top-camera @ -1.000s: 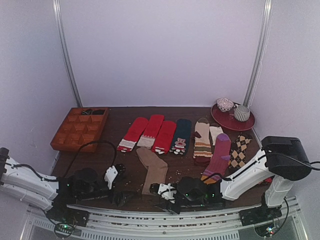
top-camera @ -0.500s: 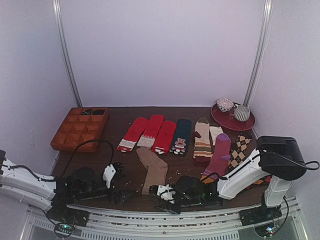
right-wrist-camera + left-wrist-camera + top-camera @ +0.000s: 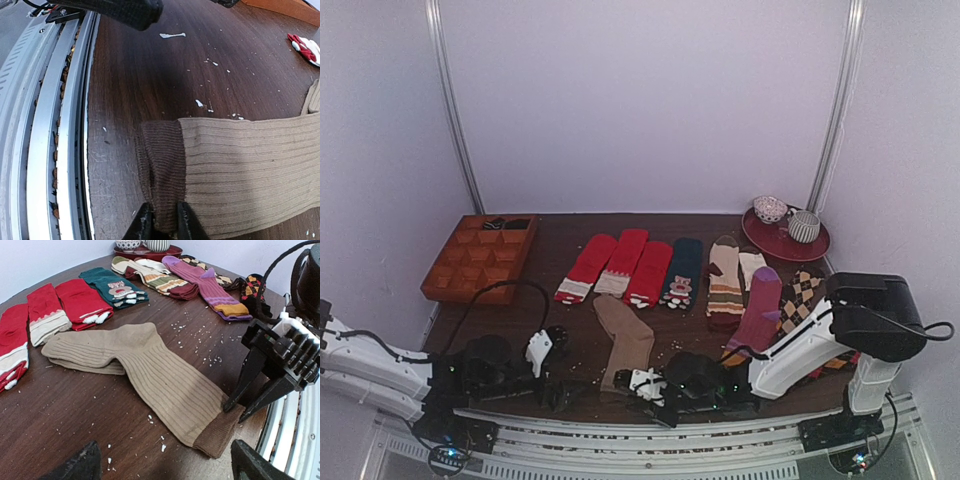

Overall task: Roll the socks
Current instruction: Roll a pair of socks at the center of the board.

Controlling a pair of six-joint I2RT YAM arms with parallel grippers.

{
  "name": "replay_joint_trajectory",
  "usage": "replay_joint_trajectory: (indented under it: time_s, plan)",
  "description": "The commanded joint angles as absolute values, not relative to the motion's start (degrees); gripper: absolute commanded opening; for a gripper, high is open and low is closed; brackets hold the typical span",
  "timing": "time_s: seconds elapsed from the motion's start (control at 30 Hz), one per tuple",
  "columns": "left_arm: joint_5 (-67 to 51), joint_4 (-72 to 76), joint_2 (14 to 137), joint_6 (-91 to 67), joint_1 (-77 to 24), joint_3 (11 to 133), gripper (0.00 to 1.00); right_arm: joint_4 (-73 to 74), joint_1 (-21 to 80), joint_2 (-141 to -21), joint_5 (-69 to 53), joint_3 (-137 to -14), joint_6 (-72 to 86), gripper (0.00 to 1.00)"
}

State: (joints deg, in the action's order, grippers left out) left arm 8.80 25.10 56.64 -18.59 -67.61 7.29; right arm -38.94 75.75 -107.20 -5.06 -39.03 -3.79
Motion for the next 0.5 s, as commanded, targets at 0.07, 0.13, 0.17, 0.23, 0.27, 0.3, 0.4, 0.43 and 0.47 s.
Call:
replay_joint_trajectory:
  time_s: [0.07,0.13,0.17,0.23,0.27,0.3,0.4,0.43,0.47]
  plan:
    - [9.32,24.66,53.96,-18.34,-67.85,8.49,0.89,-28.14,73.89,-108.11,-10.0,-39.79,4.67,0.11]
    - [9.49,24.19,53.14,-17.77,-67.85,8.83,0.89,-27.01,71.66,-107.78,-16.2,-39.87,9.45,0.1]
    - [9.41,23.99,52.77,-17.37,-67.85,9.1,0.89,-27.32,70.05,-107.99,-19.9,-39.71,12.83,0.1]
    - [9.04,23.79,52.19,-16.28,-67.85,9.66,0.89,-27.94,66.56,-109.06,-29.18,-39.62,19.47,0.09]
    - [8.84,23.89,52.16,-15.96,-67.85,9.93,0.89,-28.4,65.6,-109.66,-32.14,-39.46,22.34,0.09]
    - [8.73,24.01,52.22,-15.53,-67.85,10.2,0.89,-28.82,64.9,-110.19,-34.67,-39.46,25.53,0.08]
    - [7.26,25.14,52.83,-14.24,-67.85,10.82,0.88,-30.23,63.45,-111.68,-40.59,-39.76,32.62,0.07]
    - [6.37,25.67,53.11,-13.83,-67.85,10.81,0.88,-30.39,62.96,-112.42,-42.27,-40.08,35.03,0.06]
    - [5.36,26.4,53.35,-13.47,-67.85,10.83,0.88,-30.93,62.43,-113.07,-43.56,-40.22,37.68,0.04]
